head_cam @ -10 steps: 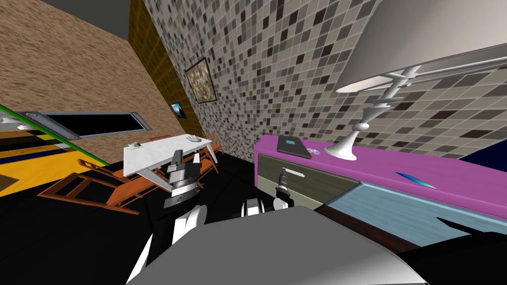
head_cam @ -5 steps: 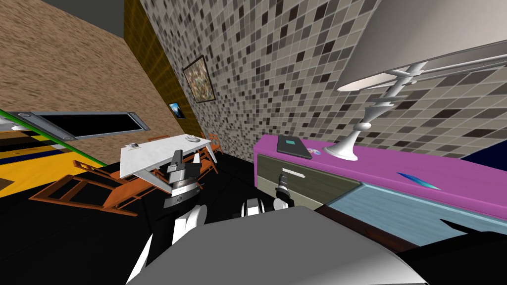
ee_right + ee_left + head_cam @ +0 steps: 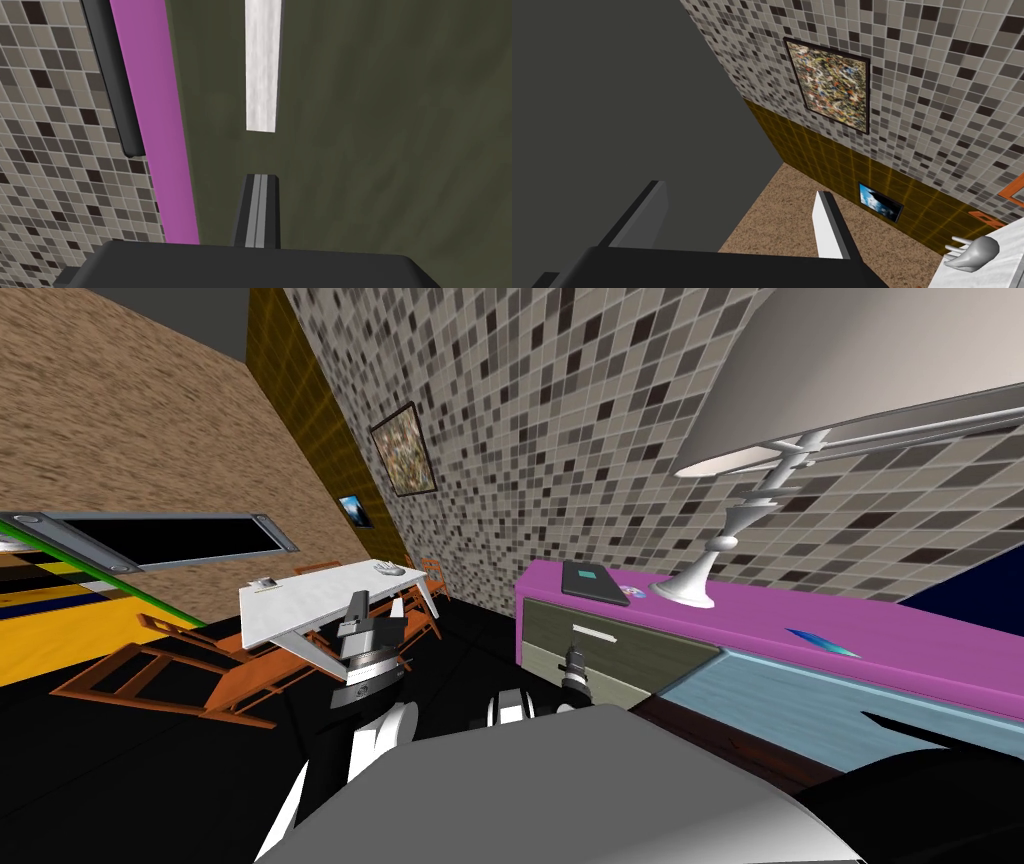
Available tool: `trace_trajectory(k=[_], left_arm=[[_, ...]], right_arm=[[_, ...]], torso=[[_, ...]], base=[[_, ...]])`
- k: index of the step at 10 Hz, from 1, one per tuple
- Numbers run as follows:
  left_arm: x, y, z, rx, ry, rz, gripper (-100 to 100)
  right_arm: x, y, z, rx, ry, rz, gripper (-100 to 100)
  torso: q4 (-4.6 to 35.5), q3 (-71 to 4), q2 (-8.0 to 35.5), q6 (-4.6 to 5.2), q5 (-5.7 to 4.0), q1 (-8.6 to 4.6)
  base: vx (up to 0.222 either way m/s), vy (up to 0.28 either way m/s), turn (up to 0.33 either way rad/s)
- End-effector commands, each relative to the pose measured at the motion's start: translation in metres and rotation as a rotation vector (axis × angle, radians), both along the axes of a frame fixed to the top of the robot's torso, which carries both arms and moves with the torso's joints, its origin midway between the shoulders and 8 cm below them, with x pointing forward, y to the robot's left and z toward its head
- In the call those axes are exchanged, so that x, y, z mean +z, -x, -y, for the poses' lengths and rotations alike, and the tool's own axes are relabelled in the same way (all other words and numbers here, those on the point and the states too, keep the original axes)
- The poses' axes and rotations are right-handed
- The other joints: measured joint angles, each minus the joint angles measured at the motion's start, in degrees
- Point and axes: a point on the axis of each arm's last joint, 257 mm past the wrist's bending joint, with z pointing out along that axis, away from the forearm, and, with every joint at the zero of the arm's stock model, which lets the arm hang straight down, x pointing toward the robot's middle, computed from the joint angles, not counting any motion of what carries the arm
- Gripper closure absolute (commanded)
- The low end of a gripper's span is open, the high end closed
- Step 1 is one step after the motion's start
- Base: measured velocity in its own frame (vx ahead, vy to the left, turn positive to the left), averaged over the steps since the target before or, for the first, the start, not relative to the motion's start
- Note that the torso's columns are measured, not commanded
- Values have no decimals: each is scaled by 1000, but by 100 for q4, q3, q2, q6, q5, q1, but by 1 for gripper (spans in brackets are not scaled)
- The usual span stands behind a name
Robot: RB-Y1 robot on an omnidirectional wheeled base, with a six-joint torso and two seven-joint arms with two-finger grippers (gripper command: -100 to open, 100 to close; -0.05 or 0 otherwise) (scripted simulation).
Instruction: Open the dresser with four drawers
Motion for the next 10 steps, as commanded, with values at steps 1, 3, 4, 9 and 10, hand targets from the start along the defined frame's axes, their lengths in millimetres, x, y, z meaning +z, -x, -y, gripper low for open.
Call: trace_trajectory(k=[1,3,4,9,10], left_arm=[[0,0,0,0,0,0,0],[0,0,0,0,0,0,0],[0,0,0,0,0,0,0],[0,0,0,0,0,0,0],[0,0,0,0,0,0,0]], right_arm=[[3,21,-4,9,-3,2,100],[3,16,-7,9,-32,-3,-100],[3,16,-10,10,-47,-6,-100],[8,13,-31,24,-143,-24,-100],[9,13,-35,28,-162,-26,-100]], torso=[[1,2,4,0,2,8],[0,-1,-4,-2,0,-3],[-3,-7,-12,0,-4,-15],[2,4,5,0,3,10],[2,4,6,0,3,9]], base=[[-37,74,-45],[-2,9,-8],[31,-68,-7],[52,-86,-3],[35,-77,-4]])
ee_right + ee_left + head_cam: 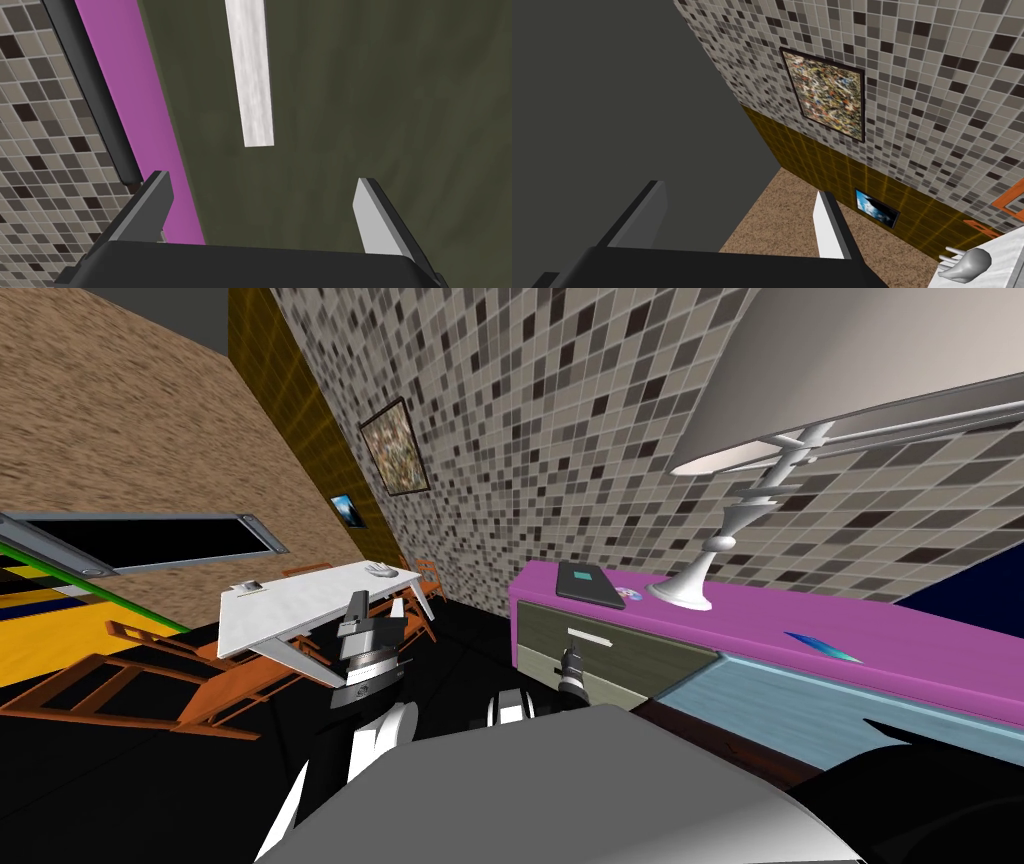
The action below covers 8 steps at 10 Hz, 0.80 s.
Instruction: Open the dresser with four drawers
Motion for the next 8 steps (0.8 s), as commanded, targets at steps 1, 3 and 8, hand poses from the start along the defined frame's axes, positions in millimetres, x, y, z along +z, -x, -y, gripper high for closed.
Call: trace_trajectory(k=[1,3,8], left_arm=[[0,0,0,0,0,0,0],[0,0,0,0,0,0,0],[0,0,0,0,0,0,0]], right_arm=[[3,-2,-11,11,-49,-8,-100],[7,-3,-21,21,-91,-12,-100],[14,-7,-30,31,-137,-15,-100]], torso=[[0,0,1,0,0,0],[-1,-3,-4,0,-1,-5],[1,3,5,0,1,7]], base=[[35,-75,-4],[46,-84,-4],[51,-62,0]])
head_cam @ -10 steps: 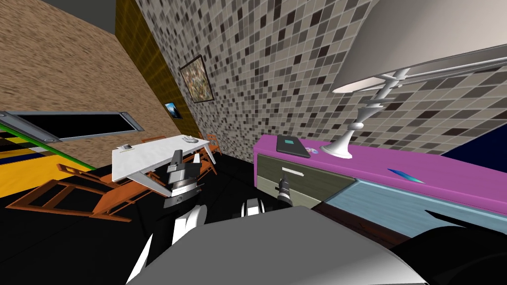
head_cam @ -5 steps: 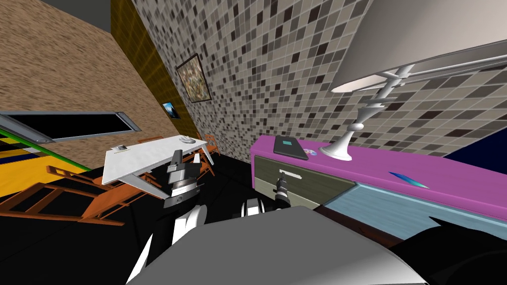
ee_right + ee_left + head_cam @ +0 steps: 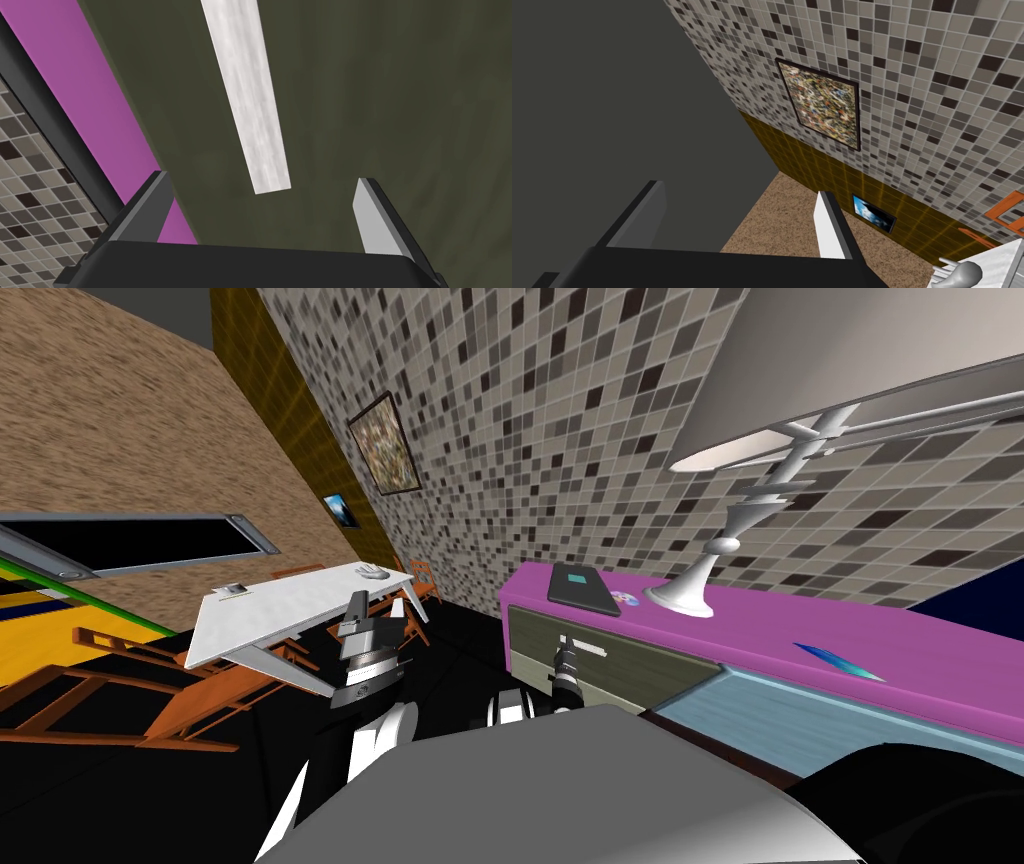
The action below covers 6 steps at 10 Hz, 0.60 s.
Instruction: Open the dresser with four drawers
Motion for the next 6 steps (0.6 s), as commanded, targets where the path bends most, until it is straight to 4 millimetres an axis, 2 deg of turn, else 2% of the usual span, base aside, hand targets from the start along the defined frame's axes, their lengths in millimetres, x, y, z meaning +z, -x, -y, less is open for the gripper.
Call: trace_trajectory(k=[1,2,3,6], left_arm=[[0,0,0,0,0,0,0],[0,0,0,0,0,0,0],[0,0,0,0,0,0,0],[0,0,0,0,0,0,0]], right_arm=[[1,0,0,-2,-2,0,-100],[2,-1,1,-2,-1,0,100],[2,13,1,0,1,2,100],[3,33,1,3,3,3,100]], torso=[[-4,-11,-21,0,0,-8],[-4,-8,-11,0,0,-3],[1,2,3,0,1,2],[22,15,31,5,12,8]], base=[[56,-35,8],[8,-6,0],[-5,40,3],[-23,64,-20]])
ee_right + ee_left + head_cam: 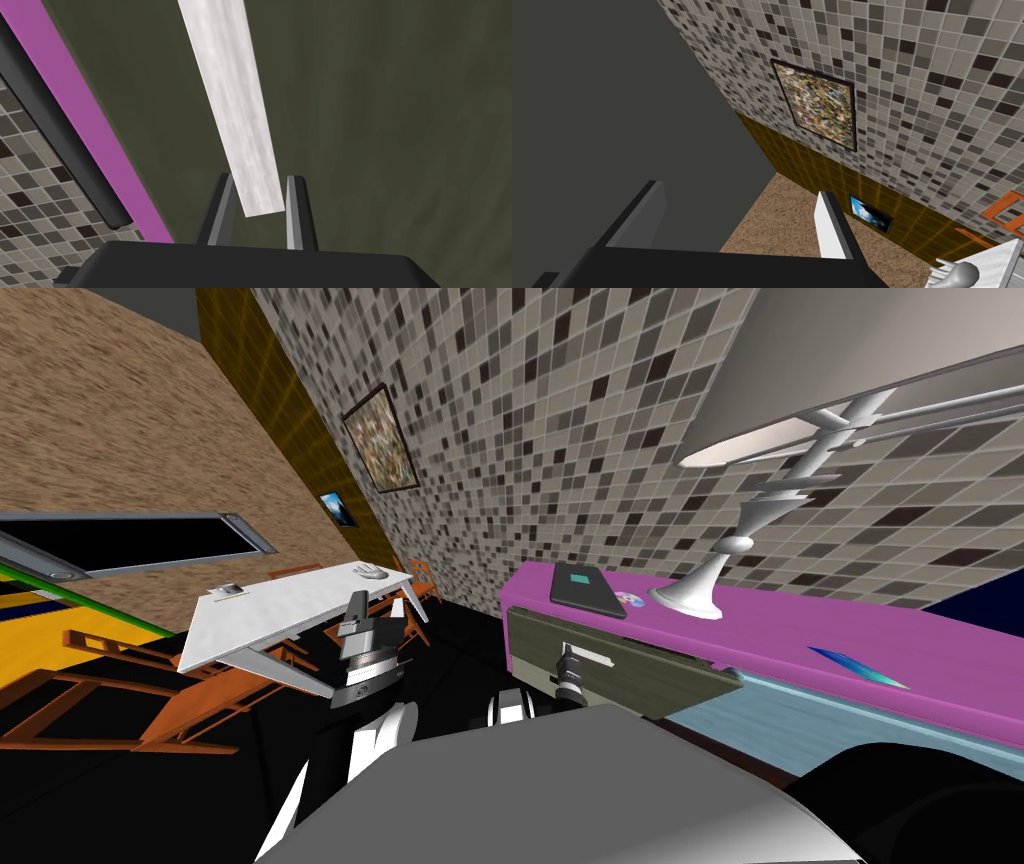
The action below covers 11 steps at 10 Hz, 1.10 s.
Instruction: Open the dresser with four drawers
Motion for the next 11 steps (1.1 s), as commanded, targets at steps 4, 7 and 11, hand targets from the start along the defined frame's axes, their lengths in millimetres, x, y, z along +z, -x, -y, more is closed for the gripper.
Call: trace_trajectory(k=[4,7,11], left_arm=[[0,0,0,0,0,0,0],[0,0,0,0,0,0,0],[0,0,0,0,0,0,0]], right_arm=[[9,45,0,7,-7,12,100],[4,43,-2,13,-7,1,100],[12,49,-6,20,-10,-4,-100]], torso=[[11,-9,0,3,14,6],[0,-7,-4,-7,2,5],[14,-11,3,4,18,4]], base=[[-25,67,-17],[-77,57,-18],[-162,79,-5]])
